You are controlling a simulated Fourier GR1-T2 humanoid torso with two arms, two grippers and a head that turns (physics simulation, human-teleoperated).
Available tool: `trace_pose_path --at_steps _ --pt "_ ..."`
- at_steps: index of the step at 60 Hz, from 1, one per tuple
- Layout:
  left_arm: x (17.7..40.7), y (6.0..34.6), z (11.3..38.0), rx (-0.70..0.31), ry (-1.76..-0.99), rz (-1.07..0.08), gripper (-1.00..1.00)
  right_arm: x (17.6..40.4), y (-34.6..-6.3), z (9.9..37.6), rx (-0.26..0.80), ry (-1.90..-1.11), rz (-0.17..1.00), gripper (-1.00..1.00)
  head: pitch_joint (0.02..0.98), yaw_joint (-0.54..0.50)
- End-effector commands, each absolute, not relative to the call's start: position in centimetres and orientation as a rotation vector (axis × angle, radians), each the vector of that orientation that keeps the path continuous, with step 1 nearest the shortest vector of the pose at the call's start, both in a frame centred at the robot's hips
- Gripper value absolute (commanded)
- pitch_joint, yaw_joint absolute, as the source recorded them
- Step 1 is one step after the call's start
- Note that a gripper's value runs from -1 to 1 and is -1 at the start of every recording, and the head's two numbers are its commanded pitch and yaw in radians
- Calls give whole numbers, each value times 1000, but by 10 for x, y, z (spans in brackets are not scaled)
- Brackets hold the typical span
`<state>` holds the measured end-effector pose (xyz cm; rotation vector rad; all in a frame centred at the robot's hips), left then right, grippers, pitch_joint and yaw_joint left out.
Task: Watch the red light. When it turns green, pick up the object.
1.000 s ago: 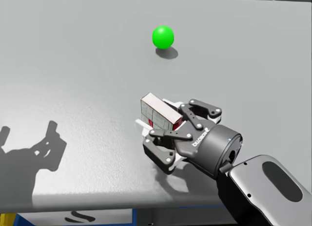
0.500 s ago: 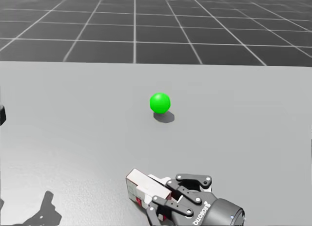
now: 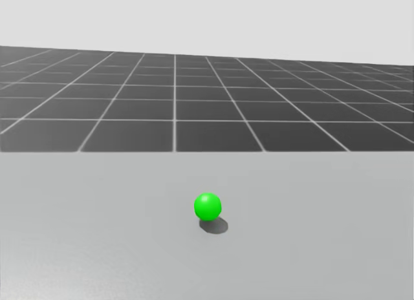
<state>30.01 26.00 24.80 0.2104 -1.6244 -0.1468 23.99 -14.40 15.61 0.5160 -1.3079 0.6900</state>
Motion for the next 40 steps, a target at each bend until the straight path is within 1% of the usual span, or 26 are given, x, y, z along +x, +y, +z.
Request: trace_pose_path --at_steps 1,7,11,15,16,18,22,23,25,33,35,37,40 --pt "300 260 248 211 -1624 -146 -1000 254 -151 181 454 -1414 605 1000 428 -106" --pt "299 260 247 215 -1622 -144 -1000 260 -150 195 441 -1455 591 1000 427 -107" --pt "299 260 247 216 -1623 -141 -1000 266 -150 211 423 -1506 570 1000 426 -107" --pt "299 261 248 214 -1623 -140 -1000 269 -150 221 416 -1539 553 1000 425 -108" --pt "299 261 248 214 -1623 -140 -1000 271 -150 228 416 -1561 540 1000 424 -108" --pt "299 261 248 215 -1623 -140 -1000 273 -150 233 416 -1570 533 1000 423 -108" --pt "299 261 248 216 -1624 -138 -1000 277 -151 244 404 -1615 522 1000 422 -108" --pt "299 261 248 215 -1624 -137 -1000 279 -151 252 402 -1636 511 1000 422 -108" --pt "299 262 249 216 -1624 -137 -1000 280 -150 257 404 -1651 503 1000 421 -108" --pt "299 262 249 215 -1625 -133 -1000 282 -152 293 387 -1781 461 1000 418 -108" --pt "299 262 250 215 -1626 -133 -1000 282 -153 299 385 -1800 452 1000 417 -108" --pt "299 263 250 214 -1626 -133 -1000 282 -156 311 366 -1845 436 1000 417 -108" --pt "299 263 250 214 -1626 -133 -1000 282 -159 321 360 -1877 412 1000 417 -108"
